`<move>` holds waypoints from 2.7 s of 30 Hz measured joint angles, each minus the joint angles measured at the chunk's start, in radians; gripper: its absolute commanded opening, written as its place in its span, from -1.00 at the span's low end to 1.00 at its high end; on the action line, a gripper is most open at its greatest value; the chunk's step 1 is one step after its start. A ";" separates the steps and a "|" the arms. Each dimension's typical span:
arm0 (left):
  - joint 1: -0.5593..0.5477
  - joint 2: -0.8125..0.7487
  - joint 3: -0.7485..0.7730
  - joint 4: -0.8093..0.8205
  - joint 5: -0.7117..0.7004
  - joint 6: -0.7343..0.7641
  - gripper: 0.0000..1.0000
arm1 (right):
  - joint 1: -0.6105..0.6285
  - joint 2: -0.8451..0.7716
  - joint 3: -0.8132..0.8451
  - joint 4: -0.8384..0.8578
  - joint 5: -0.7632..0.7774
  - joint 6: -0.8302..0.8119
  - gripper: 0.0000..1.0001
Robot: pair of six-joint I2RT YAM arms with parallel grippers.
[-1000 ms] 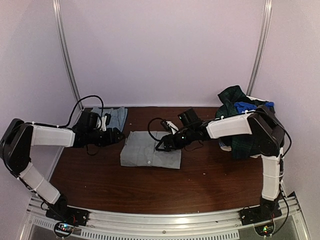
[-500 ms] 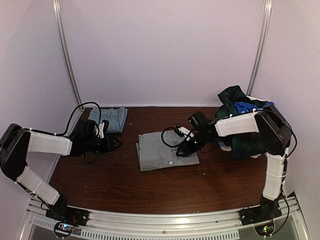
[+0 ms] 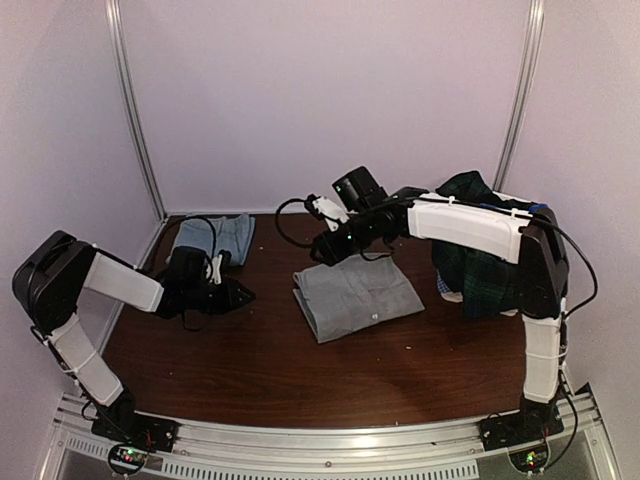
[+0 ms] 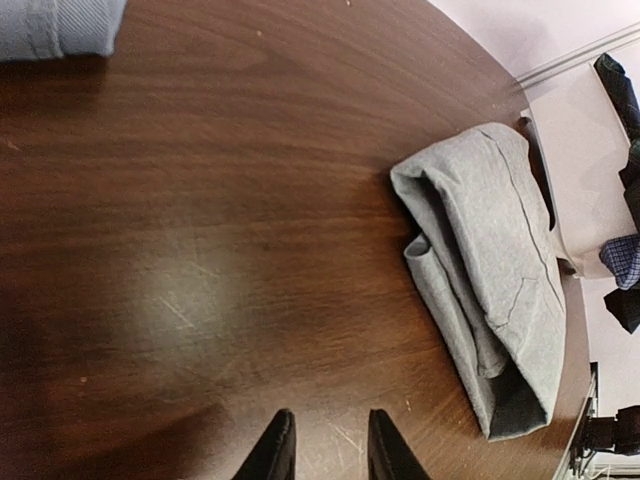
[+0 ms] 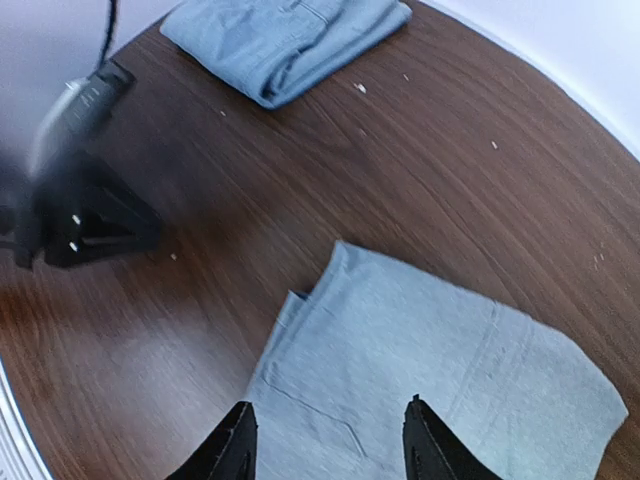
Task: Fold and stack the mixed laundry pile
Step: Move the square-folded shirt to the center of the board, then pick up the square-folded shirt from the center of the board.
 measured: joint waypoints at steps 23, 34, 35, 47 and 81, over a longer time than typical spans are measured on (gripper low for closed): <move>-0.070 0.202 0.058 0.239 0.064 -0.162 -0.61 | 0.177 0.352 0.344 -0.224 0.336 0.068 -0.17; -0.070 0.202 0.057 0.280 0.064 -0.187 -0.61 | 0.211 0.410 0.412 -0.293 0.396 0.055 -0.08; -0.070 0.202 0.057 0.281 0.064 -0.187 -0.61 | 0.211 0.422 0.412 -0.301 0.401 0.054 -0.08; -0.070 0.202 0.056 0.281 0.063 -0.190 -0.61 | 0.217 0.460 0.414 -0.343 0.488 0.045 -0.27; -0.035 0.434 -0.091 0.917 0.083 -0.554 -0.20 | 0.182 0.328 0.146 -0.125 0.399 0.068 -1.00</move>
